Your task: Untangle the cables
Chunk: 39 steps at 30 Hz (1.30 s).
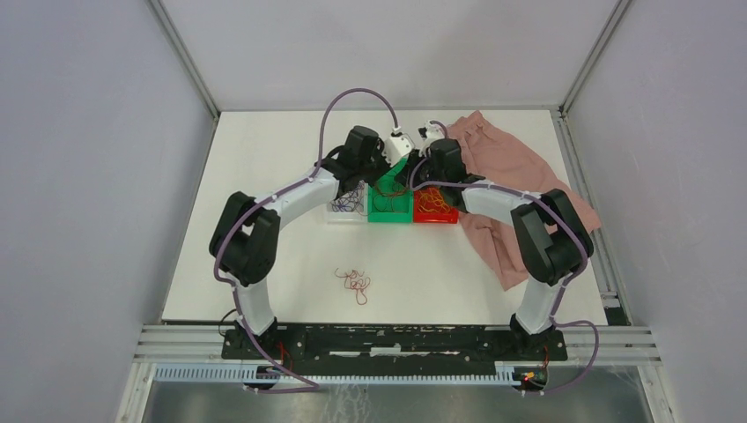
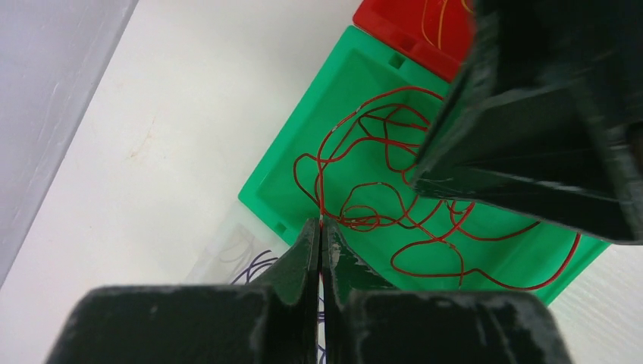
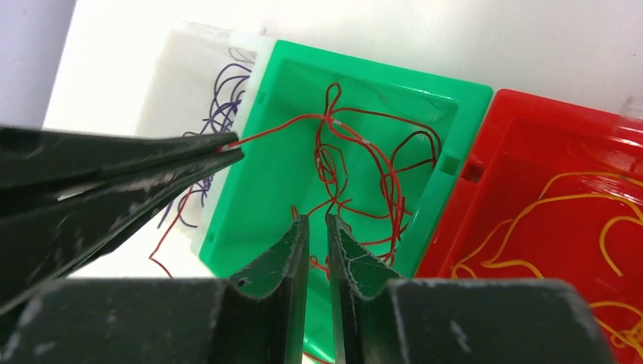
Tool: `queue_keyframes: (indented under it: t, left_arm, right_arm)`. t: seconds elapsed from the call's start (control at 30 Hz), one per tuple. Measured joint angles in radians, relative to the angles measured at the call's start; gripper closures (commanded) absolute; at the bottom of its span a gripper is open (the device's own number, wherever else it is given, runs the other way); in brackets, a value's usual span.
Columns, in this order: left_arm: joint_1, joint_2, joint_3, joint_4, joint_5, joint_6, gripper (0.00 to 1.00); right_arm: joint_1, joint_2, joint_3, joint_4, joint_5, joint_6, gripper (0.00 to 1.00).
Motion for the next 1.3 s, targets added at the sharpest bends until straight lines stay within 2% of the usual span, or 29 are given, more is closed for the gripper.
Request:
queue_keyframes:
  t: [0.23, 0.4, 0.5, 0.63, 0.93, 1.3]
  left_arm:
    - [-0.015, 0.0, 0.013, -0.084, 0.017, 0.036, 0.94]
    - [-0.015, 0.0, 0.023, -0.125, 0.065, 0.027, 0.83]
    - [-0.015, 0.003, 0.058, -0.173, 0.098, -0.012, 0.84]
    - [-0.015, 0.058, 0.177, -0.216, 0.112, -0.096, 0.87]
    - [-0.015, 0.183, 0.272, -0.248, 0.027, -0.217, 0.92]
    - [-0.042, 0.284, 0.329, -0.257, -0.076, -0.253, 0.94]
  right_arm:
    - [0.018, 0.099, 0.084, -0.046, 0.048, -0.021, 0.83]
    - [0.017, 0.133, 0.121, -0.055, 0.059, -0.031, 0.83]
    - [0.017, 0.133, 0.121, -0.055, 0.053, -0.029, 0.82]
    - [0.011, 0.115, 0.1, -0.042, 0.03, -0.016, 0.81]
    - [-0.039, -0.17, -0.121, 0.048, -0.067, 0.063, 0.81]
    - [-0.082, -0.441, -0.416, 0.167, -0.106, 0.145, 0.81]
